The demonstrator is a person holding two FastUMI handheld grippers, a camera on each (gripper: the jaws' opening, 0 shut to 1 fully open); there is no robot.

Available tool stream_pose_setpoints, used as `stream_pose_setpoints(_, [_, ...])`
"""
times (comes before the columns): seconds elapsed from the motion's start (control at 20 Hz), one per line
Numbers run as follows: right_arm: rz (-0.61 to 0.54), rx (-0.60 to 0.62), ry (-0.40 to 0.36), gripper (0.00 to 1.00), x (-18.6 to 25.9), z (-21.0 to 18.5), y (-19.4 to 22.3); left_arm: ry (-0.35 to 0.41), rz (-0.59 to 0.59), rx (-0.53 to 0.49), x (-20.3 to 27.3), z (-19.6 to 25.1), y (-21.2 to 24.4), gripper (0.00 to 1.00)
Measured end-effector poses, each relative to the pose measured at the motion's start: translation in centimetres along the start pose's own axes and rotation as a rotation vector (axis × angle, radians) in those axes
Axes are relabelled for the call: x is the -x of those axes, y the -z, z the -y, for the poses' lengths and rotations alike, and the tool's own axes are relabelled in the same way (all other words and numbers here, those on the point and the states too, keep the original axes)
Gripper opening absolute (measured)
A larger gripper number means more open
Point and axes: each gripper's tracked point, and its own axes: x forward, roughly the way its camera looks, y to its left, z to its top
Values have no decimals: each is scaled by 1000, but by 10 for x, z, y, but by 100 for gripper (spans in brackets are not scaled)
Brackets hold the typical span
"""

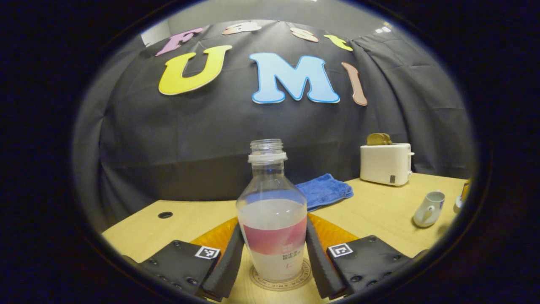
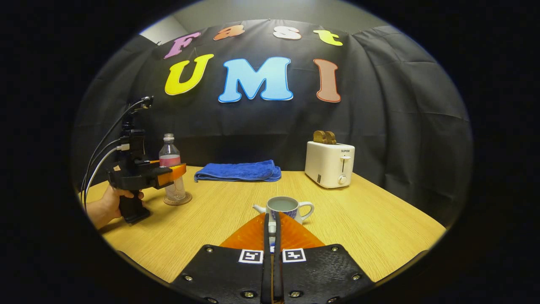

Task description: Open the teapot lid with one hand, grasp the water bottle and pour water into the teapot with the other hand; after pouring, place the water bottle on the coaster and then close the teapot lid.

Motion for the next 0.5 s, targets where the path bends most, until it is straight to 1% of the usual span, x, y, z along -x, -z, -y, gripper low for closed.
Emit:
stream_pose_setpoints(0.1, [1,2,5,2,1,2,0,5,-2,10,0,1,2,85])
stream_pose_setpoints(0.25, [-1,0,7,2,2,2,0,0,13,40,6,-1,-4,89])
stream_pose_setpoints(0.4, [-4,2,5,2,4,1,1,-30,39,33,12,-6,-15,89])
stream_pose_setpoints(0.45, [-3,1,4,2,5,1,0,-36,35,19,14,-7,-16,96])
stream_pose_setpoints(0.5, [0,-1,4,2,6,1,0,-39,28,8,15,-5,-16,100])
